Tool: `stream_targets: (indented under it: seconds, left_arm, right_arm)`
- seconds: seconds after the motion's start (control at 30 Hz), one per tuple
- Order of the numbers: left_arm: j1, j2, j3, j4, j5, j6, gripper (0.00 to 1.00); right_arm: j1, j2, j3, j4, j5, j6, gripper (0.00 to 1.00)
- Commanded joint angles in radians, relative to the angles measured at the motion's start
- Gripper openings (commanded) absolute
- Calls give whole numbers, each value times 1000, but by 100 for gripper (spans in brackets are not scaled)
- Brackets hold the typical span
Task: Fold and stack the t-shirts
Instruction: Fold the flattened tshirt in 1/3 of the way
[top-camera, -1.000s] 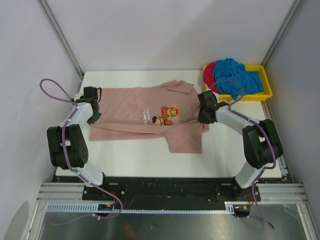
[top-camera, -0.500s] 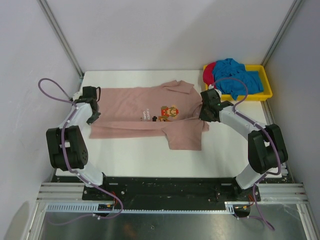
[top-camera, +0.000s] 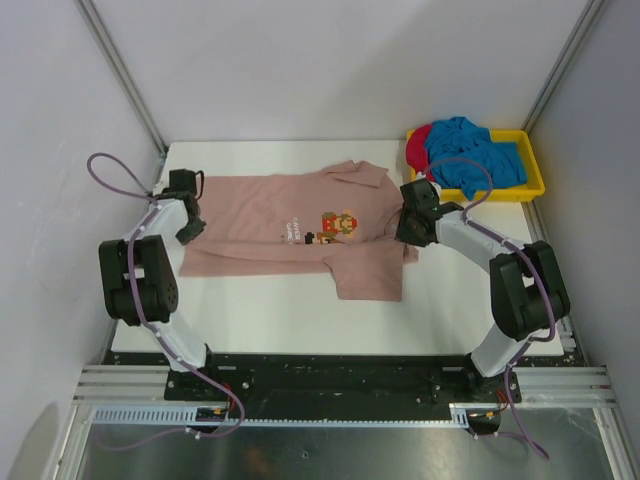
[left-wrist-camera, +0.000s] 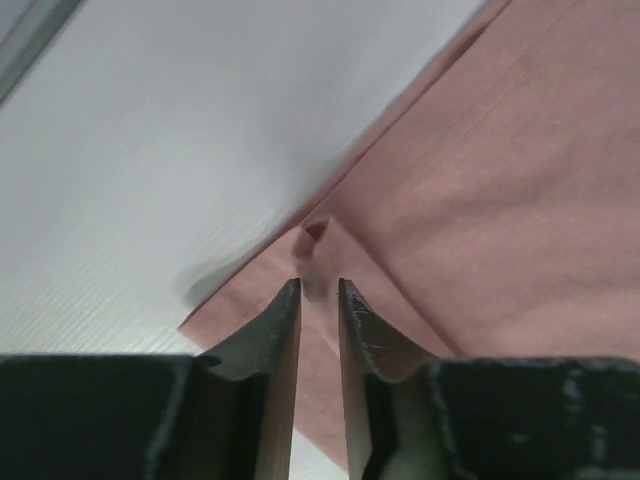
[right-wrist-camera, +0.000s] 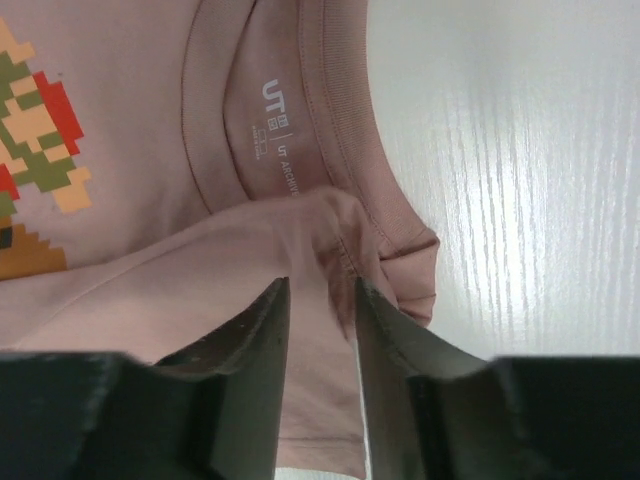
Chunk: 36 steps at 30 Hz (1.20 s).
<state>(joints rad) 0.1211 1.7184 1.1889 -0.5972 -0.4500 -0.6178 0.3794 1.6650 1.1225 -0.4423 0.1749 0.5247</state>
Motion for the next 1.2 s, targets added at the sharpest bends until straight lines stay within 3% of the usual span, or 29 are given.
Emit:
stream_targets:
  seconds: [0.0,0.03,0.1,0.2,0.43,0.7,1.17]
  left_arm:
    - [14,9,59,60,48,49,44]
    - [16,-2,57,64,55,52,57]
    - [24,-30,53,68,64,63,74]
    - [29,-82,37,68,83,79,80]
    - [1,-220,-85,69,178,83,70]
    - [-22,-320,-197,70,238,88,67]
    - [-23,-357,-254,88,259,100,65]
  right_arm:
    - [-6,-17,23,12,21,-7,49]
    - [-6,-30,22,7,27,-13,56]
    - [-6,-64,22,-11,36,-23,64]
    - [-2,-122,8,-37,28,-28,66]
    - [93,-277,-163,-33,-41,16,56]
    - [251,-365,-353,-32,-8,109,56]
    - [327,-236,-392,52,103,136,56]
